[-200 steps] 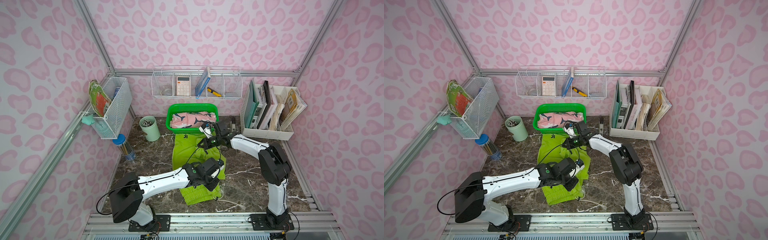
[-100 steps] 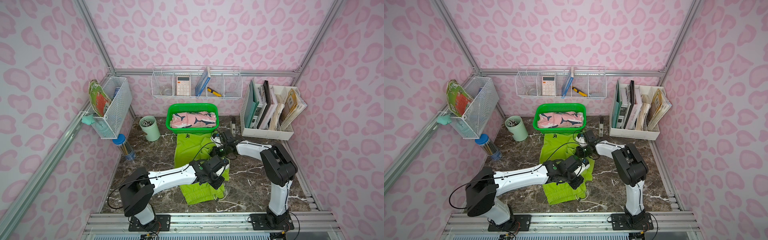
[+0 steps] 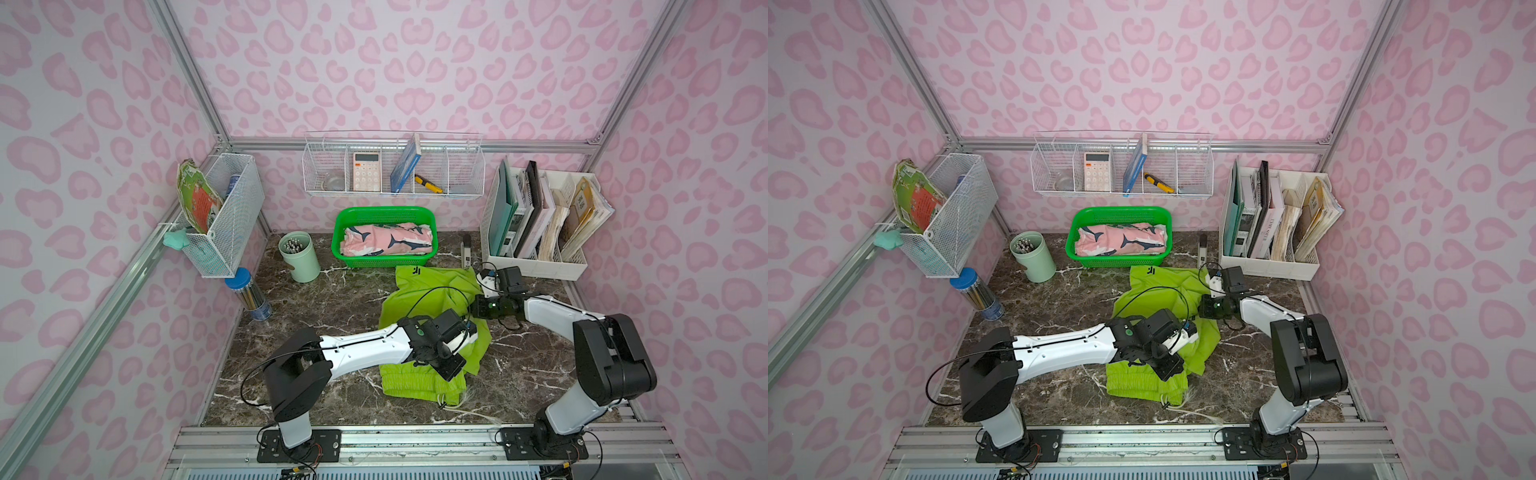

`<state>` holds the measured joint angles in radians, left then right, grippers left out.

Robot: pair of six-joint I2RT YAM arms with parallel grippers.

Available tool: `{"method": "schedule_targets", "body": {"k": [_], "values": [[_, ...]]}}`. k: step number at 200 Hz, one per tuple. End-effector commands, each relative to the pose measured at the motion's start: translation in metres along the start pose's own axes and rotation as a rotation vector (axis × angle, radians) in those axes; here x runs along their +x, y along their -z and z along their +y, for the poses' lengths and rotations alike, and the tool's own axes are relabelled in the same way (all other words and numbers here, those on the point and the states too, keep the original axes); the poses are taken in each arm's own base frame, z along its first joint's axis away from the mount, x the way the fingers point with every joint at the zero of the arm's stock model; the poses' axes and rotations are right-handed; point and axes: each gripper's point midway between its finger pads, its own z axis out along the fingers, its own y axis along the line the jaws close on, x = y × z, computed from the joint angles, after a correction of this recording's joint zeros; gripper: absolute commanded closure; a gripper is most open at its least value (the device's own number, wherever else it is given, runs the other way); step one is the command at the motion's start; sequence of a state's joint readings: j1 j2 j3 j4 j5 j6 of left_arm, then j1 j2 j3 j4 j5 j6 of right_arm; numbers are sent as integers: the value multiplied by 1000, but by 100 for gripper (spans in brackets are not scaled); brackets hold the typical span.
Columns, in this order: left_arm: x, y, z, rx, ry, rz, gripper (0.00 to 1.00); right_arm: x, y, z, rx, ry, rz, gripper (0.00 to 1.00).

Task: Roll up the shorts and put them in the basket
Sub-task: Fold the shorts at the center of the board.

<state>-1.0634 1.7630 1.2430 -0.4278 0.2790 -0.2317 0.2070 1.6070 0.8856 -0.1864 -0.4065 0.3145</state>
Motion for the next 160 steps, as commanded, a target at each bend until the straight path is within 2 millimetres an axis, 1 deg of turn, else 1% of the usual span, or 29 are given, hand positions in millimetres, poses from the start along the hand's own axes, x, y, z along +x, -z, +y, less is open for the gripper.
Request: {"method": "schedule_targets", "body": {"k": [1, 22, 47, 66, 71, 74, 76, 81, 108, 123, 141, 160], "values": [[1, 8, 2, -15, -7, -6, 100, -23, 20, 7, 6, 51, -61, 100], [0, 20, 7, -49, -3, -37, 100, -55, 37, 27, -27, 79, -110, 100], [0, 37, 18, -107, 9, -91, 100, -97, 52, 62, -77, 125, -176, 100], [3, 47, 30, -160, 35, -132, 100, -120, 50, 93, -133, 156, -191, 100], [4, 50, 32, -172, 41, -144, 100, -123, 47, 102, -147, 167, -189, 100], [4, 51, 33, -179, 47, -149, 100, -121, 43, 105, -151, 170, -176, 100], [5, 52, 34, -183, 50, -151, 100, -130, 47, 111, -159, 180, -197, 100], [6, 54, 36, -193, 55, -160, 100, -136, 47, 122, -173, 194, -204, 100], [15, 62, 49, -257, 96, -190, 100, -144, 26, 161, -238, 229, -174, 100], [20, 67, 59, -307, 126, -217, 100, -141, 9, 178, -268, 241, -143, 100], [29, 72, 73, -378, 161, -241, 100, -136, -15, 193, -295, 246, -92, 100], [40, 74, 85, -433, 196, -255, 100, -128, -40, 203, -319, 243, -44, 100]]}}
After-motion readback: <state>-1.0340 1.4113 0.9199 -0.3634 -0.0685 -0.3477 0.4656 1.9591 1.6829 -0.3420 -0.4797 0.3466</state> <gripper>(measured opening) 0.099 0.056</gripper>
